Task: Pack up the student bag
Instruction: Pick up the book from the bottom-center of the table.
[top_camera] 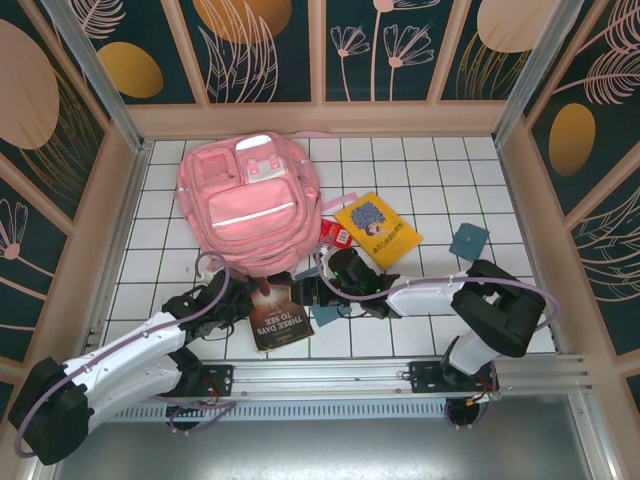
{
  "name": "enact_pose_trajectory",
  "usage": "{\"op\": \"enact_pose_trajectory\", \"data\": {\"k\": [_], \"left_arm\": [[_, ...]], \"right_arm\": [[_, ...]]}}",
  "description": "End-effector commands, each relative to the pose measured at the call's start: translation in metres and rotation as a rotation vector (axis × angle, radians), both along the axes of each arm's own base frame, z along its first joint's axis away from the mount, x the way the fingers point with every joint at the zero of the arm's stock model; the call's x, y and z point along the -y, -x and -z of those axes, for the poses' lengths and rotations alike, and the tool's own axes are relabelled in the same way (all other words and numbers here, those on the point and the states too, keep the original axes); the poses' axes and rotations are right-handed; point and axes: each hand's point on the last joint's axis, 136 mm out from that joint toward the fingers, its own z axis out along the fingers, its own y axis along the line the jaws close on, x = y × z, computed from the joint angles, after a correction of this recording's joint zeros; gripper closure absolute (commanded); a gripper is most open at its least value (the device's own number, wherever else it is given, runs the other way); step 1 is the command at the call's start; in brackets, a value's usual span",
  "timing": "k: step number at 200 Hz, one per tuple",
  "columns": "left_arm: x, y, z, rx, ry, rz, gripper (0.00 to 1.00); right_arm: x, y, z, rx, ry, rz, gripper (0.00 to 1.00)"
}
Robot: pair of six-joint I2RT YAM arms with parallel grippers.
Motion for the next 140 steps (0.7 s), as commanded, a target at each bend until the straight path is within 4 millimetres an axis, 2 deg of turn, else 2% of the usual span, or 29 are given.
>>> {"op": "enact_pose_trajectory", "data": {"k": [1, 20, 36, 83, 140], "left_arm": [[-0.014, 0.001, -0.001, -0.001, -0.089, 0.002, 1.0], [-0.012, 0.002, 0.001, -0.002, -0.079, 0.007, 1.0], [-0.013, 0.002, 0.0, 0.007, -0.077, 0.004, 1.0], [-0.016, 0.005, 0.005, -0.002, -0.087, 0.003, 1.0], [-0.015, 0.007, 0.009, -0.004, -0.064, -0.001, 1.0]], "right_arm": [[-0.021, 0.003, -0.012, 0.005, -0.045, -0.027, 0.32], [-0.025, 0.005, 0.002, -0.019, 0.005, -0.029, 0.33], [-0.021, 0.004, 0.018, -0.042, 0.073, 0.0, 0.33], [-0.003, 0.003, 0.045, -0.051, 0.258, 0.056, 0.28], [0.0, 0.009, 0.076, -0.09, 0.432, 0.062, 0.23]]}}
